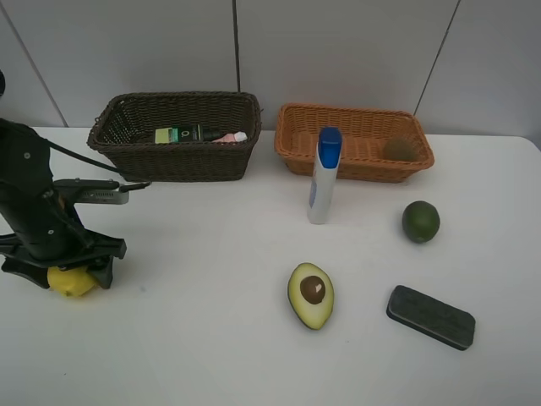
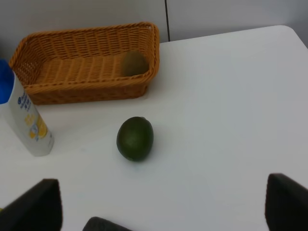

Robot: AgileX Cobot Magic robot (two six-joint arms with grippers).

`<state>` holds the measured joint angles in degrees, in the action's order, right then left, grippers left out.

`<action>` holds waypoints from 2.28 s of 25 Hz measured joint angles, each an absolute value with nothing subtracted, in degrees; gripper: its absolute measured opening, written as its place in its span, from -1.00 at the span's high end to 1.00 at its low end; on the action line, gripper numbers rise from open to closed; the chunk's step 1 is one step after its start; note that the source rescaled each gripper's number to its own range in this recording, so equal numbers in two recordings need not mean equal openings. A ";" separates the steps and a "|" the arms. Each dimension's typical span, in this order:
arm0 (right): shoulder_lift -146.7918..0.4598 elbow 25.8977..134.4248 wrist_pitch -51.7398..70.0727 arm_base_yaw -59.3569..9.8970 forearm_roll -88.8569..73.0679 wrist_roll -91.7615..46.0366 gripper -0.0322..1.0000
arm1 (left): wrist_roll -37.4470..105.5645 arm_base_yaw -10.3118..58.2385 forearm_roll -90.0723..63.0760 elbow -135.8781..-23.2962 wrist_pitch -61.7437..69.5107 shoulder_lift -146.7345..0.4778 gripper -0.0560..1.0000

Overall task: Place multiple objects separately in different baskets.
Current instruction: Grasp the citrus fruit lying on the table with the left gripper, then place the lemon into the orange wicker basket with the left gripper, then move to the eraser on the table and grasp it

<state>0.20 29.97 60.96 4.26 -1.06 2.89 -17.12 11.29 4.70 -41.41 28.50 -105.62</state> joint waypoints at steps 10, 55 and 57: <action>0.20 29.97 60.92 4.26 -1.06 2.89 -1.00 | -17.83 11.29 3.01 -41.81 31.69 -105.11 -0.15; 0.20 29.97 60.92 4.26 -1.06 2.89 -1.00 | -0.59 29.44 -20.19 -143.80 66.02 -141.61 -1.00; 0.20 29.97 60.92 4.26 -1.06 2.89 -1.00 | -1.09 28.62 -18.92 -144.46 68.30 -139.81 -1.00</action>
<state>0.20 29.97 60.92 4.26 -1.06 2.89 -1.09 28.62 -18.92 -144.46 68.30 -139.81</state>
